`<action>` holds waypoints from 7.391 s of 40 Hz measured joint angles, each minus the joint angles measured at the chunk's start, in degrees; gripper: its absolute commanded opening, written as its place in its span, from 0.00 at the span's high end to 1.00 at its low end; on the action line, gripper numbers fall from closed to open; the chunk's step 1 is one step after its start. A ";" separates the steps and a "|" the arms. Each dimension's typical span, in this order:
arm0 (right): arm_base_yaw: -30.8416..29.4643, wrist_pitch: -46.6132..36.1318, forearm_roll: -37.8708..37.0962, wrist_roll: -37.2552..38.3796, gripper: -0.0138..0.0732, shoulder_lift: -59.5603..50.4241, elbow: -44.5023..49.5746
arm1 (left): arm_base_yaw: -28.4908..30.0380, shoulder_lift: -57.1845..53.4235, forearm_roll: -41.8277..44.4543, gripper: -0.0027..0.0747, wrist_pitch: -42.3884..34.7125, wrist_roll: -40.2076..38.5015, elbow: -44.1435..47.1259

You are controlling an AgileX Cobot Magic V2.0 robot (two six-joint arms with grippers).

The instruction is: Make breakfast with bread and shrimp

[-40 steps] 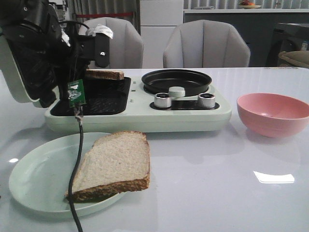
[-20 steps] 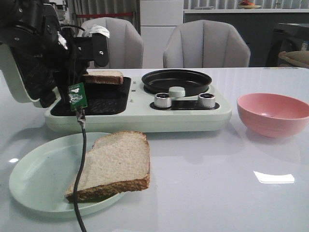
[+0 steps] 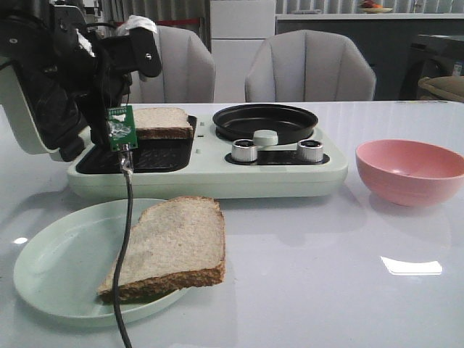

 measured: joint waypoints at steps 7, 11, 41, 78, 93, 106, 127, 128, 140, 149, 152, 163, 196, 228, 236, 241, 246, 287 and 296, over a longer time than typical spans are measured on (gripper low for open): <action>0.00 0.00 0.00 0.00 0.68 0.00 0.00 | -0.50 -4.32 -8.97 0.18 1.24 0.00 0.00; 0.00 0.00 0.00 0.00 0.68 0.00 0.00 | -1.06 -7.00 -15.99 0.18 3.85 0.00 0.00; 0.00 0.00 0.00 0.00 0.68 0.00 0.00 | -0.50 -36.76 -61.95 0.47 31.17 -0.64 3.21; 0.00 0.00 0.00 0.00 0.68 0.00 0.00 | -0.47 -98.15 -61.73 0.49 31.49 -1.85 41.68; 0.00 -0.96 0.00 0.00 0.68 0.00 0.00 | -0.47 -110.70 -59.76 0.49 30.44 -1.85 51.46; 0.00 -6.62 0.00 0.00 0.68 0.35 -1.91 | -0.82 -110.83 -59.76 0.49 28.86 -1.85 52.23; 0.00 3.77 0.64 0.00 0.68 13.35 -12.68 | -0.82 -110.83 -59.76 0.49 28.86 -1.85 52.23; 0.00 3.77 1.01 0.00 0.66 13.35 -12.68 | -0.82 -110.83 -59.76 0.49 28.86 -1.85 52.23; 0.00 7.81 1.90 0.00 0.29 14.64 -16.37 | -0.82 -110.83 -59.76 0.49 28.77 -1.85 52.23; 1.99 13.37 1.90 0.00 0.30 23.29 -22.72 | -0.82 -110.83 -59.76 0.49 28.77 -1.85 52.23; 3.87 17.11 1.90 0.00 0.30 27.87 -25.96 | -0.82 -110.83 -59.76 0.49 28.77 -1.85 52.23; 12.90 27.06 4.22 0.00 0.30 49.83 -39.62 | -0.82 -110.83 -59.76 0.49 28.77 -1.85 52.23; 21.07 27.08 51.83 -29.47 0.33 97.60 -57.30 | -0.82 -110.83 -59.76 0.49 28.73 -1.85 52.23; 21.07 24.75 82.32 -56.79 0.40 110.25 -59.64 | -0.82 -110.83 -59.76 0.49 28.73 -1.85 52.23; 21.07 27.25 82.46 -56.79 0.48 113.30 -63.41 | -0.82 -110.83 -59.76 0.49 28.64 -1.85 52.23; 21.07 27.00 82.46 -56.79 0.63 113.30 -63.89 | -0.82 -110.83 -59.76 0.49 28.64 -1.85 52.23; 21.07 26.54 82.46 -56.79 0.68 113.30 -63.89 | -0.82 -110.83 -59.76 0.49 28.64 -1.85 52.23; 21.07 21.96 98.25 -61.54 0.68 114.22 -83.38 | -0.82 -110.83 -59.76 0.49 28.64 -1.85 52.23; 21.07 21.73 99.01 -61.67 0.67 121.58 -89.81 | -0.82 -110.83 -59.76 0.49 28.51 -1.85 52.72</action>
